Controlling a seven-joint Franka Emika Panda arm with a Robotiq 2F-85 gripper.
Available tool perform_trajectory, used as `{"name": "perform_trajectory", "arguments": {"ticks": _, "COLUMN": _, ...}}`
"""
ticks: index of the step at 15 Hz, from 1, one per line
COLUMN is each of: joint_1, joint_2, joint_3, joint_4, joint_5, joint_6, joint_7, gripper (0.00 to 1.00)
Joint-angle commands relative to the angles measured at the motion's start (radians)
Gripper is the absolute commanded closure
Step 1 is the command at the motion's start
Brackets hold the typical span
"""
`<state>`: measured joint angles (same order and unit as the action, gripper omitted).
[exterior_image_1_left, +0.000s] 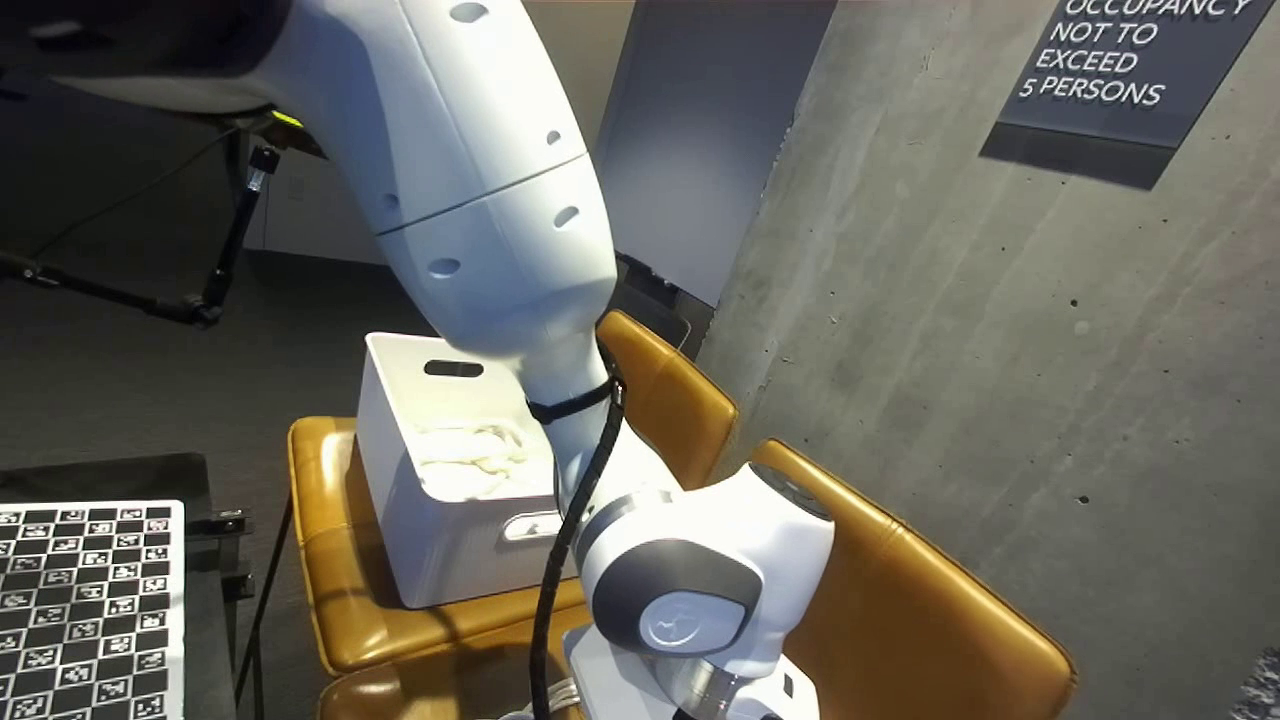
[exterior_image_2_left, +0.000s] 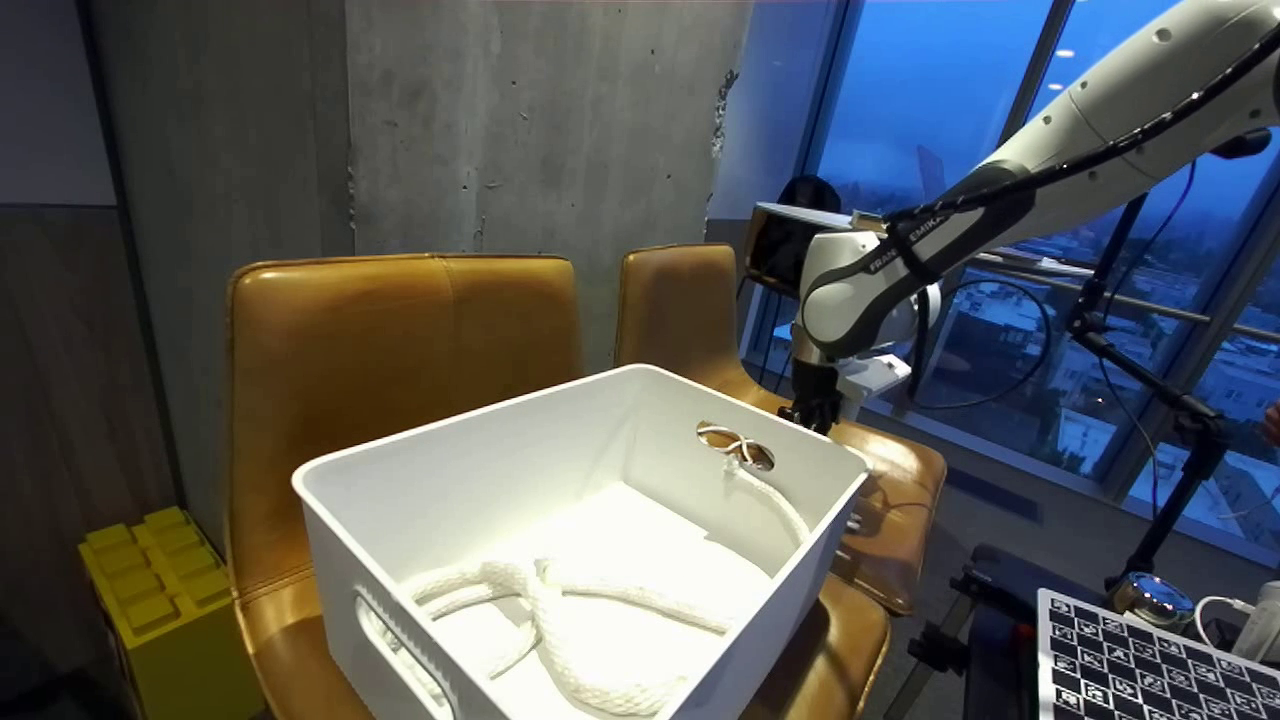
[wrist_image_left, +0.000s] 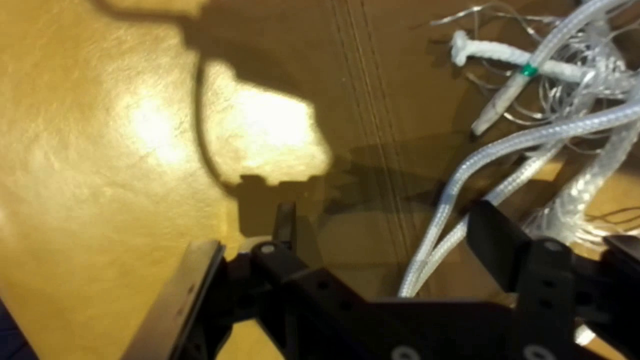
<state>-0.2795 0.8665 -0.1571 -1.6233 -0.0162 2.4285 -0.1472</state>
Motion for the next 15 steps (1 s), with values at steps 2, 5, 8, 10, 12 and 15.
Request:
{"name": "perform_trajectory", "arguments": {"ticks": 2, "joint_1": -0.019, "joint_2": 0.038, "joint_3": 0.0, "joint_4": 0.063, "joint_5": -0.008, "joint_6": -0.01, "joint_7": 0.002, "gripper": 0.14}}
{"name": "perform_trajectory", "arguments": {"ticks": 5, "joint_1": -0.025, "joint_2": 0.05, "joint_3": 0.007, "joint_4": 0.078, "joint_5": -0.003, "joint_6": -0.02, "joint_7": -0.001, "gripper": 0.16}}
{"name": "perform_trajectory", "arguments": {"ticks": 8, "joint_1": -0.02, "joint_2": 0.05, "joint_3": 0.018, "joint_4": 0.081, "joint_5": 0.002, "joint_6": -0.03, "joint_7": 0.0, "gripper": 0.17}}
{"name": "perform_trajectory", "arguments": {"ticks": 10, "joint_1": -0.014, "joint_2": 0.045, "joint_3": 0.025, "joint_4": 0.072, "joint_5": 0.002, "joint_6": -0.03, "joint_7": 0.001, "gripper": 0.18}}
{"name": "perform_trajectory", "arguments": {"ticks": 12, "joint_1": -0.008, "joint_2": 0.043, "joint_3": 0.031, "joint_4": 0.068, "joint_5": 0.002, "joint_6": -0.03, "joint_7": 0.001, "gripper": 0.19}}
{"name": "perform_trajectory", "arguments": {"ticks": 15, "joint_1": -0.004, "joint_2": 0.045, "joint_3": 0.032, "joint_4": 0.066, "joint_5": -0.001, "joint_6": -0.033, "joint_7": -0.001, "gripper": 0.2}}
